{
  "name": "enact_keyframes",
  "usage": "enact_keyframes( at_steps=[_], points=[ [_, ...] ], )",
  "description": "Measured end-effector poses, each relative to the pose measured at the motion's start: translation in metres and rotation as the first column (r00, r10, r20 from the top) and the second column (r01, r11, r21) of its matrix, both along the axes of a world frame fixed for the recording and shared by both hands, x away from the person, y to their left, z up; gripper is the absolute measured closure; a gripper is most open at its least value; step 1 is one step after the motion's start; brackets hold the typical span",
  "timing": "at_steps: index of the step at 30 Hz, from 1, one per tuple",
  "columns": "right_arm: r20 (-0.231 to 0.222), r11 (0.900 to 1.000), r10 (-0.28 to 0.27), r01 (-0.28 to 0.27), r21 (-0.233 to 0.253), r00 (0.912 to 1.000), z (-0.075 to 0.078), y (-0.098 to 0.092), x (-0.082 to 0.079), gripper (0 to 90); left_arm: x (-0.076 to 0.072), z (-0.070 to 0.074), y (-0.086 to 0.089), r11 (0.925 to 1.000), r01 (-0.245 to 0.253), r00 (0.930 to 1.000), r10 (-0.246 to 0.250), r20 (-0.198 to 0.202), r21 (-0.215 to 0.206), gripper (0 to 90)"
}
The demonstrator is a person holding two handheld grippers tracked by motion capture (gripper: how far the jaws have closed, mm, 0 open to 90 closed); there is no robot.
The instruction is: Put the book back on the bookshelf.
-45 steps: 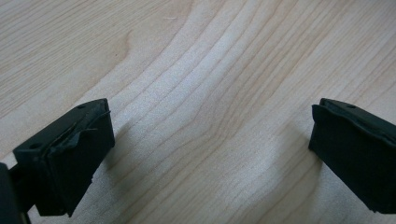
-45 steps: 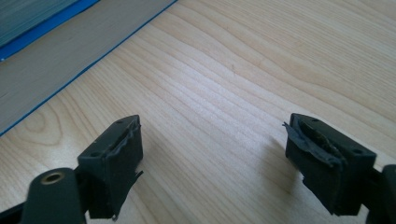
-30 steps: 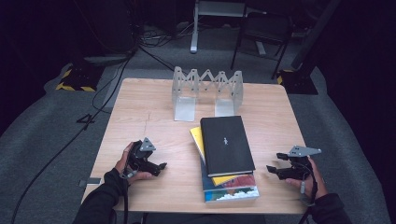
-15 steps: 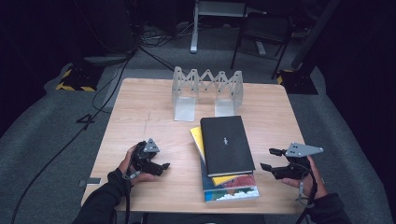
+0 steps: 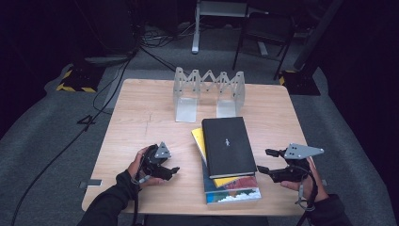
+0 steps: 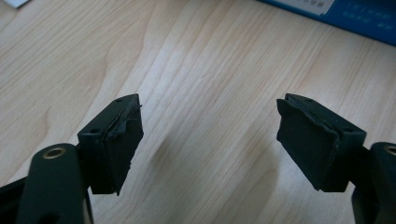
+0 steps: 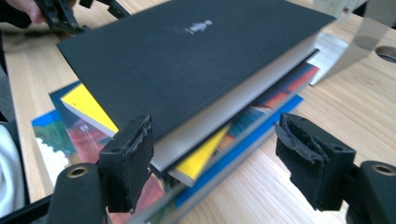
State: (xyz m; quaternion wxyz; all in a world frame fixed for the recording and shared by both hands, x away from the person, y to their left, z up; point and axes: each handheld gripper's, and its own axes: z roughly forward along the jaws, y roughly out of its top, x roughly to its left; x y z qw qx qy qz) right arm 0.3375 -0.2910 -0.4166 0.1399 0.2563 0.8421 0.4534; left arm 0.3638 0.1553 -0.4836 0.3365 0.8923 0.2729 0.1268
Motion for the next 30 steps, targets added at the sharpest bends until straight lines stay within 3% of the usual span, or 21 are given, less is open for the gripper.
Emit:
enact_keyframes(
  at_steps=[2, 5, 11, 16, 19, 25, 30],
  points=[
    [0.003, 1.0, -0.016, 0.016, -0.008, 0.9999, 0.001, 0.004, 0.002, 27.5, 0.0, 0.003, -0.003, 0.9999, 0.008, 0.9999, -0.008, 0.013, -0.009, 26.3],
    [-0.018, 0.999, -0.014, 0.015, 0.029, 0.9997, 0.002, 0.005, 0.005, 27.5, -0.001, 0.008, -0.008, 0.9997, 0.013, 0.9994, -0.012, 0.033, -0.023, 26.1],
    [-0.001, 1.0, 0.008, -0.008, 0.001, 1.0, 0.01, 0.018, 0.003, 27.5, -0.001, 0.017, -0.017, 0.9991, 0.029, 0.9976, -0.027, 0.064, -0.031, 26.1],
    [-0.042, 1.0, 0.019, -0.02, -0.018, 0.9989, 0.004, 0.03, 0.01, 25.5, 0.0, 0.022, -0.022, 0.9986, 0.03, 0.9964, -0.026, 0.08, -0.043, 26.1],
    [-0.08, 1.0, 0.023, -0.023, 0.004, 0.9966, 0.001, 0.033, 0.017, 20.9, 0.002, 0.023, -0.028, 0.9984, 0.035, 0.9949, -0.031, 0.096, -0.044, 26.1],
    [-0.181, 0.997, 0.058, -0.049, 0.055, 0.9818, -0.007, 0.037, 0.035, 11.8, 0.007, 0.027, -0.037, 0.998, 0.039, 0.992, -0.032, 0.122, -0.05, 26.1],
    [-0.251, 0.993, 0.099, -0.079, 0.09, 0.963, -0.012, 0.041, 0.048, 7.7, 0.01, 0.026, -0.039, 0.9976, 0.036, 0.9928, -0.029, 0.116, -0.059, 26.1]
  ],
)
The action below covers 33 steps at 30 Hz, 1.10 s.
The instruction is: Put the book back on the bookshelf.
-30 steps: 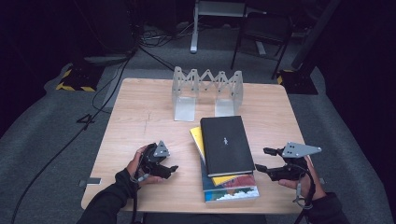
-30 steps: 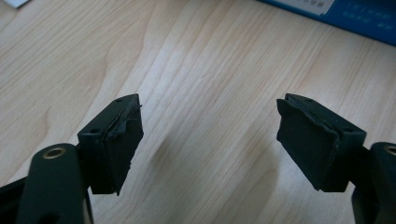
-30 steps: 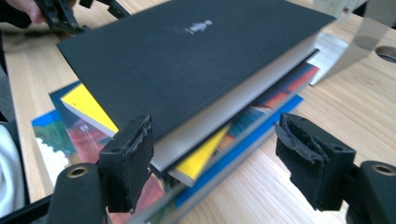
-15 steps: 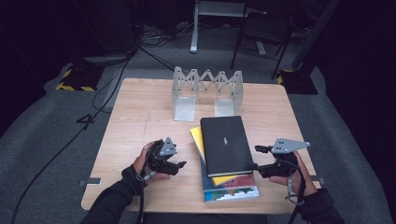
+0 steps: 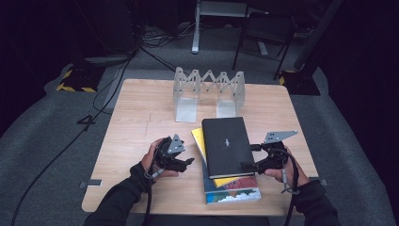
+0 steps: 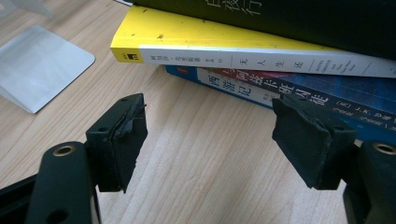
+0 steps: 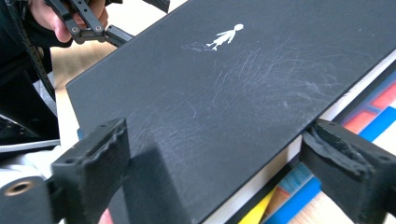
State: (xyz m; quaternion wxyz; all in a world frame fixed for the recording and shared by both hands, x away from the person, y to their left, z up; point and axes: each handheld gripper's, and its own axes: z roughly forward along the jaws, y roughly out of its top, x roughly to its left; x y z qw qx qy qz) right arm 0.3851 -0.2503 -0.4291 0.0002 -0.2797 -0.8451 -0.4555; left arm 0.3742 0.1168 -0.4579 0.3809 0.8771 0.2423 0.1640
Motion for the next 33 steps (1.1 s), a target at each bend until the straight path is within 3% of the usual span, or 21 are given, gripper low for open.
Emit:
enact_keyframes(
  at_steps=[9, 12, 19, 22, 28, 33],
  points=[
    [0.042, 0.999, -0.005, 0.007, -0.031, 0.9991, 0.003, 0.004, -0.006, 8.5, 0.012, -0.008, -0.003, 0.9997, -0.015, 0.9994, 0.014, -0.033, -0.019, 26.2],
    [0.053, 0.999, 0.001, 0.001, -0.037, 0.9986, 0.004, 0.007, -0.008, 8.5, 0.016, -0.011, -0.006, 0.9998, -0.018, 0.9993, 0.018, -0.032, -0.01, 26.2],
    [0.064, 0.999, 0.004, -0.001, -0.036, 0.9979, 0.004, 0.013, -0.019, 9.9, 0.025, -0.014, -0.01, 0.9993, -0.02, 0.9998, 0.02, -0.005, -0.033, 29.3],
    [0.069, 1.0, -0.001, 0.003, -0.029, 0.9976, 0.003, 0.011, -0.022, 11.5, 0.024, -0.013, -0.012, 0.9997, -0.019, 0.9998, 0.019, 0.007, -0.016, 29.4],
    [0.068, 0.999, 0.031, -0.029, -0.037, 0.9972, 0.004, 0.013, -0.028, 11.4, 0.018, -0.005, -0.007, 0.9976, -0.008, 0.9999, 0.009, 0.012, -0.069, 30.3],
    [0.071, 0.998, 0.044, -0.042, -0.038, 0.9965, 0.004, 0.02, -0.034, 11.4, 0.017, -0.007, -0.009, 0.9985, 0.003, 1.0, -0.003, -0.002, -0.054, 32.3]
  ],
)
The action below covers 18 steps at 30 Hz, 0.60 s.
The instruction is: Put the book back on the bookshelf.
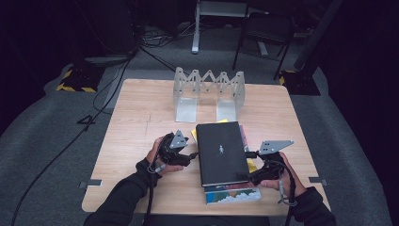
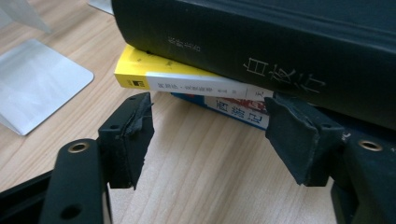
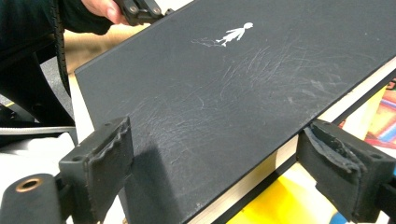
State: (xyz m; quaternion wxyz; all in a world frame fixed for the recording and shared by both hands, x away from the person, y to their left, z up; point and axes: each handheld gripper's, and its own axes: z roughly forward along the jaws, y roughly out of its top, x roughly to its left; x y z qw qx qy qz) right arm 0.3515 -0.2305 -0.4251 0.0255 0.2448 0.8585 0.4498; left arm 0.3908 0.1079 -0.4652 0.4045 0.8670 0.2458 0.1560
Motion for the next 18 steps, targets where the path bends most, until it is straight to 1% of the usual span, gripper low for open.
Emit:
enact_keyframes(
  at_steps=[1, 3, 6, 8, 11, 12, 13, 15, 17, 18],
  points=[
    [0.0, 1.0, 0.002, -0.002, 0.0, 1.0, 0.0, 0.0, 0.0, 11.5, 0.0, 0.0, 0.0, 1.0, 0.0, 1.0, 0.0, 0.0, 0.0, 32.2],
    [0.0, 1.0, 0.002, -0.002, 0.001, 1.0, 0.0, 0.001, 0.0, 11.4, 0.002, -0.002, -0.001, 1.0, 0.009, 0.9999, -0.009, -0.013, -0.003, 32.3],
    [0.012, 1.0, 0.005, -0.005, -0.006, 0.9999, 0.001, 0.002, -0.001, 11.5, 0.003, -0.003, -0.001, 0.9999, 0.011, 0.9999, -0.011, -0.011, -0.004, 32.5],
    [0.018, 1.0, 0.017, -0.016, -0.014, 0.9997, 0.003, 0.004, 0.001, 11.5, 0.006, -0.005, -0.001, 1.0, 0.001, 0.9995, -0.001, -0.031, -0.005, 32.9],
    [0.012, 1.0, 0.023, -0.023, -0.008, 0.9997, 0.002, 0.006, 0.003, 11.5, 0.008, -0.007, 0.0, 1.0, -0.004, 0.9992, 0.004, -0.041, -0.003, 33.1],
    [0.009, 1.0, 0.027, -0.027, -0.007, 0.9996, 0.002, 0.008, 0.005, 11.5, 0.009, -0.008, 0.001, 1.0, -0.004, 0.9987, 0.003, -0.052, -0.007, 33.2],
    [0.006, 0.999, 0.034, -0.033, -0.006, 0.9994, 0.002, 0.009, 0.007, 11.5, 0.009, -0.009, 0.001, 1.0, -0.002, 0.9987, 0.002, -0.051, -0.005, 34.5],
    [-0.003, 0.999, 0.04, -0.04, -0.004, 0.9992, 0.002, 0.01, 0.011, 11.6, 0.01, -0.009, 0.003, 0.9999, -0.003, 0.9986, 0.002, -0.053, -0.01, 34.6],
    [-0.009, 0.999, 0.042, -0.042, -0.007, 0.9991, 0.003, 0.011, 0.016, 11.6, 0.01, -0.009, 0.004, 0.9999, 0.005, 0.999, -0.006, -0.044, -0.012, 35.8],
    [-0.007, 0.999, 0.04, -0.041, -0.01, 0.9992, 0.004, 0.012, 0.018, 11.6, 0.009, -0.009, 0.004, 0.9998, 0.015, 0.9991, -0.015, -0.04, -0.01, 39.0]
  ],
)
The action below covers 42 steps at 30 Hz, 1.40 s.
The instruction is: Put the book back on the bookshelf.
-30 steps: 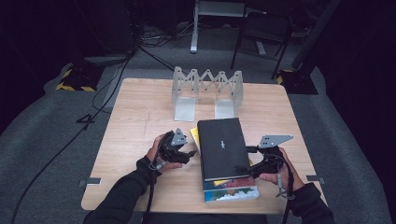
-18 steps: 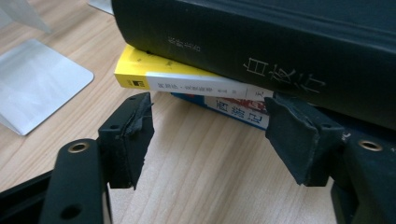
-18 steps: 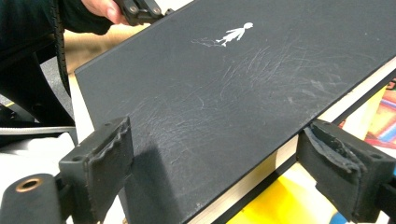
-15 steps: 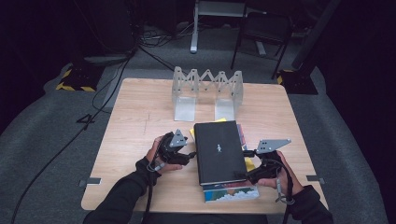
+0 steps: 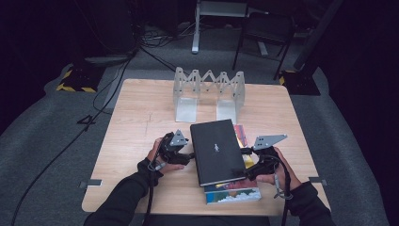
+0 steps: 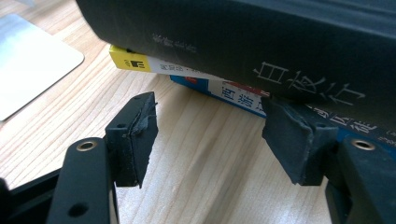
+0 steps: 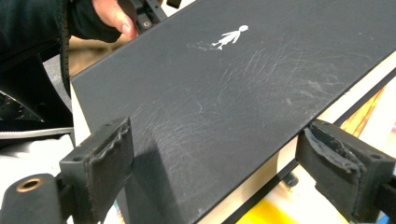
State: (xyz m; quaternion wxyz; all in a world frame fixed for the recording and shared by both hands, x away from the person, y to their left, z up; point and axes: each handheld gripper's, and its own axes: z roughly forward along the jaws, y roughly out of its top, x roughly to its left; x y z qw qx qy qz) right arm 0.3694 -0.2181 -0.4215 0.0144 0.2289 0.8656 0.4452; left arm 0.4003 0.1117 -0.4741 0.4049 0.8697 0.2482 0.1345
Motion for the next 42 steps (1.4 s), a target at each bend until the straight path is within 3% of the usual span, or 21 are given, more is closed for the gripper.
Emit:
enact_keyframes(
  at_steps=[3, 6, 9, 15, 18, 20, 25, 27, 28, 31, 33, 34, 35, 36, 37, 39, 40, 42],
  points=[
    [-0.001, 1.0, -0.001, 0.001, 0.015, 1.0, 0.002, 0.003, 0.006, 12.3, -0.001, 0.0, 0.0, 1.0, 0.006, 0.9999, -0.006, 0.016, -0.003, 44.7],
    [0.025, 0.999, 0.017, -0.018, 0.031, 0.9995, 0.005, 0.008, 0.009, 13.2, -0.001, 0.001, 0.002, 0.9999, 0.013, 0.9995, -0.013, 0.027, -0.008, 51.6],
    [0.052, 0.996, 0.034, -0.038, 0.08, 0.9981, 0.009, 0.009, 0.009, 20.2, -0.001, 0.002, 0.003, 0.9997, 0.023, 0.999, -0.023, 0.04, -0.012, 56.2],
    [0.094, 0.991, 0.044, -0.055, 0.119, 0.9946, 0.015, 0.009, 0.009, 29.6, 0.003, 0.0, 0.004, 0.9992, 0.032, 0.9992, -0.031, 0.023, -0.023, 55.8],
    [0.094, 0.987, 0.061, -0.074, 0.143, 0.9937, 0.018, 0.01, 0.009, 34.7, 0.004, -0.002, 0.005, 0.9993, 0.012, 0.9998, -0.012, 0.016, -0.036, 54.8],
    [0.124, 0.981, 0.084, -0.104, 0.165, 0.9887, 0.023, 0.012, 0.006, 39.2, 0.009, -0.003, 0.007, 0.9975, -0.033, 0.9994, 0.032, -0.014, -0.062, 52.0],
    [0.165, 0.982, 0.094, -0.119, 0.149, 0.9818, 0.03, 0.017, 0.002, 42.8, 0.02, -0.003, 0.013, 0.9918, -0.086, 0.9955, 0.082, -0.047, -0.094, 48.6],
    [0.183, 0.981, 0.097, -0.125, 0.149, 0.9784, 0.032, 0.019, 0.001, 43.8, 0.022, -0.002, 0.013, 0.9912, -0.093, 0.995, 0.089, -0.045, -0.094, 47.1],
    [0.19, 0.981, 0.097, -0.126, 0.147, 0.977, 0.033, 0.02, 0.0, 44.1, 0.024, -0.001, 0.014, 0.9922, -0.091, 0.9957, 0.089, -0.026, -0.085, 47.2],
    [0.209, 0.981, 0.1, -0.131, 0.142, 0.9729, 0.036, 0.021, -0.003, 44.7, 0.026, 0.002, 0.015, 0.9911, -0.091, 0.9953, 0.087, -0.043, -0.097, 47.2],
    [0.257, 0.981, 0.096, -0.134, 0.138, 0.9617, 0.042, 0.021, -0.007, 46.8, 0.028, 0.012, 0.019, 0.9837, -0.08, 0.9967, 0.078, -0.019, -0.161, 47.9],
    [0.257, 0.981, 0.096, -0.134, 0.138, 0.9617, 0.042, 0.021, -0.007, 46.8, 0.028, 0.012, 0.019, 0.9837, -0.08, 0.9967, 0.078, -0.019, -0.161, 49.6],
    [0.296, 0.979, 0.101, -0.148, 0.14, 0.9497, 0.048, 0.02, -0.011, 50.5, 0.029, 0.019, 0.021, 0.977, -0.068, 0.9976, 0.069, -0.002, -0.202, 52.2],
    [0.296, 0.979, 0.101, -0.148, 0.14, 0.9497, 0.048, 0.02, -0.011, 50.5, 0.029, 0.019, 0.021, 0.977, -0.068, 0.9976, 0.069, -0.002, -0.202, 54.7],
    [0.344, 0.982, 0.11, -0.155, 0.107, 0.9324, 0.053, 0.019, -0.015, 53.4, 0.03, 0.031, 0.022, 0.9677, -0.066, 0.9973, 0.071, 0.016, -0.243, 57.1],
    [0.356, 0.982, 0.112, -0.159, 0.106, 0.9279, 0.055, 0.019, -0.016, 54.4, 0.031, 0.036, 0.023, 0.9658, -0.06, 0.9974, 0.069, 0.024, -0.252, 59.1],
    [0.369, 0.982, 0.115, -0.162, 0.098, 0.9221, 0.058, 0.016, -0.015, 55.6, 0.032, 0.045, 0.021, 0.9675, -0.034, 0.9976, 0.048, 0.05, -0.251, 62.2],
    [0.373, 0.981, 0.112, -0.161, 0.104, 0.9209, 0.06, 0.015, -0.015, 55.6, 0.032, 0.048, 0.02, 0.9678, -0.028, 0.9978, 0.042, 0.052, -0.25, 65.4]
  ],
)
